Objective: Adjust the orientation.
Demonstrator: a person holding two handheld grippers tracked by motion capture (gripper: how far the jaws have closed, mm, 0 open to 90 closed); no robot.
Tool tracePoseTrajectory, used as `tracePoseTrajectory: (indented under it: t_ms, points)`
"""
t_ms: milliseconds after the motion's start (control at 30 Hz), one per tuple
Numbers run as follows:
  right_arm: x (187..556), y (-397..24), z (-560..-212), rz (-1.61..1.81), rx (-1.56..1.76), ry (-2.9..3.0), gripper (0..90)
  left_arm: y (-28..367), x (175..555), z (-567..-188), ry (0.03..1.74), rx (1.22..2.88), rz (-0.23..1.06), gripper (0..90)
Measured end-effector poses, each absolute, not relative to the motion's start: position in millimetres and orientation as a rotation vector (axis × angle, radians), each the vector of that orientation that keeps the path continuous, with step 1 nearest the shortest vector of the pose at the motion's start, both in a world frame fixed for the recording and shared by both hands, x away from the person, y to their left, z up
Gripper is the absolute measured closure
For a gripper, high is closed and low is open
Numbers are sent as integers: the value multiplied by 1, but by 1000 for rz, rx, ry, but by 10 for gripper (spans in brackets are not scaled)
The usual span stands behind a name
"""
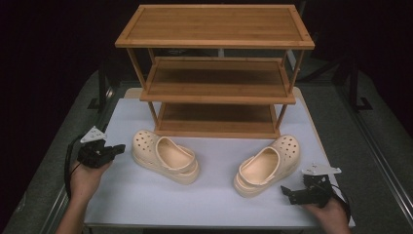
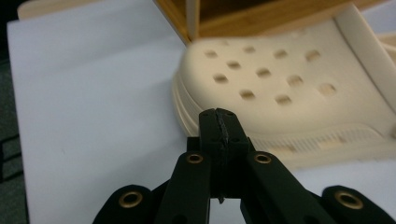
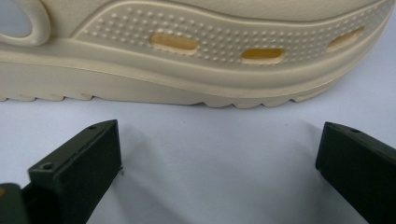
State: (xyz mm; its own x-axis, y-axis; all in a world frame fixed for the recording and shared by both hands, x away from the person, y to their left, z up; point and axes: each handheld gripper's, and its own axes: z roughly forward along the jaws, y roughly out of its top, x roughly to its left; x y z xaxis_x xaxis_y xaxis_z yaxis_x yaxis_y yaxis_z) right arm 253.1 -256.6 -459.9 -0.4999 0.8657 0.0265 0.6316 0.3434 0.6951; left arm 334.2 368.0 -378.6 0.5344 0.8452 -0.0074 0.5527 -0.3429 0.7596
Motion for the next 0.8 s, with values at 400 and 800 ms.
tracePoseTrajectory:
  t_ms: [400, 800]
  points:
    - [253, -257, -460, 938, 1324, 2265, 1, 360, 397, -381, 1132, 2039, 541, 900]
    - [253, -257, -460, 939, 1323, 2265, 1, 345, 425, -399, 1126, 2058, 491, 900]
